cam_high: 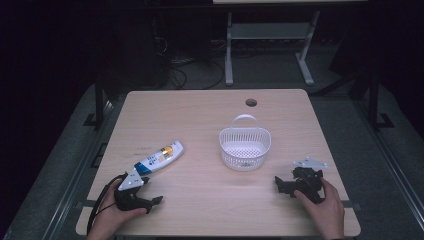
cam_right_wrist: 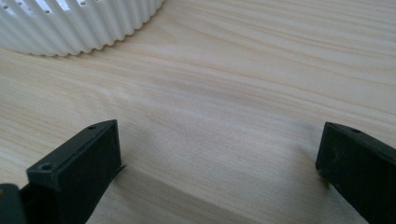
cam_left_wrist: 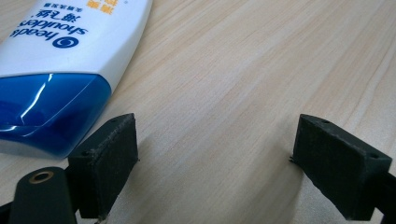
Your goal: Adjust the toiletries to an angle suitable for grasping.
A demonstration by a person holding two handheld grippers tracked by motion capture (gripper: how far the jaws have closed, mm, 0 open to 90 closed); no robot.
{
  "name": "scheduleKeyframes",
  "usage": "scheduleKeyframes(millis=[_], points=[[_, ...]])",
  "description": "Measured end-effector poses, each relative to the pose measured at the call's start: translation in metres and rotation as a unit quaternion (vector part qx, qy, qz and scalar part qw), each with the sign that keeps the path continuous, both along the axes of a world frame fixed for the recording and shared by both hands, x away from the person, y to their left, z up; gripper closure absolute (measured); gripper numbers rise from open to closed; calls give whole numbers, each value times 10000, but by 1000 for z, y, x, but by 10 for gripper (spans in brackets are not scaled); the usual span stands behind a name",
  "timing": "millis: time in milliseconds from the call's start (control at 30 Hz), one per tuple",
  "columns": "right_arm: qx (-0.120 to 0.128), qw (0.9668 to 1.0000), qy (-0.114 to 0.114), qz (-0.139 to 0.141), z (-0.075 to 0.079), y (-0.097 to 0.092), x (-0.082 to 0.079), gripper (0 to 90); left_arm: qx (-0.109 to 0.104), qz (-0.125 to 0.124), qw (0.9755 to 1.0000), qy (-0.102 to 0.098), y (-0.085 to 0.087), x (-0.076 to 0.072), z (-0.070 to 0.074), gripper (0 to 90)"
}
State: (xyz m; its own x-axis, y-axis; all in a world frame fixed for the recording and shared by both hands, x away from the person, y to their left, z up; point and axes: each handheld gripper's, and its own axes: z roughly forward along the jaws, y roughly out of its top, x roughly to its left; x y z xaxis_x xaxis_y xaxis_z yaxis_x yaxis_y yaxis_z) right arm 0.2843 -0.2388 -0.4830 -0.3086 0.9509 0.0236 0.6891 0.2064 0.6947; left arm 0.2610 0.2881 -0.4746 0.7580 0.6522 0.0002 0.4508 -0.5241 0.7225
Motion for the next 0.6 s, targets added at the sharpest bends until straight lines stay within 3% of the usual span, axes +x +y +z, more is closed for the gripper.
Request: scheduleKeyframes(millis=[600], points=[[-4,10000,-5,-19,0,0,-1,0,-4,17,10000,-16,0,1,0,143]])
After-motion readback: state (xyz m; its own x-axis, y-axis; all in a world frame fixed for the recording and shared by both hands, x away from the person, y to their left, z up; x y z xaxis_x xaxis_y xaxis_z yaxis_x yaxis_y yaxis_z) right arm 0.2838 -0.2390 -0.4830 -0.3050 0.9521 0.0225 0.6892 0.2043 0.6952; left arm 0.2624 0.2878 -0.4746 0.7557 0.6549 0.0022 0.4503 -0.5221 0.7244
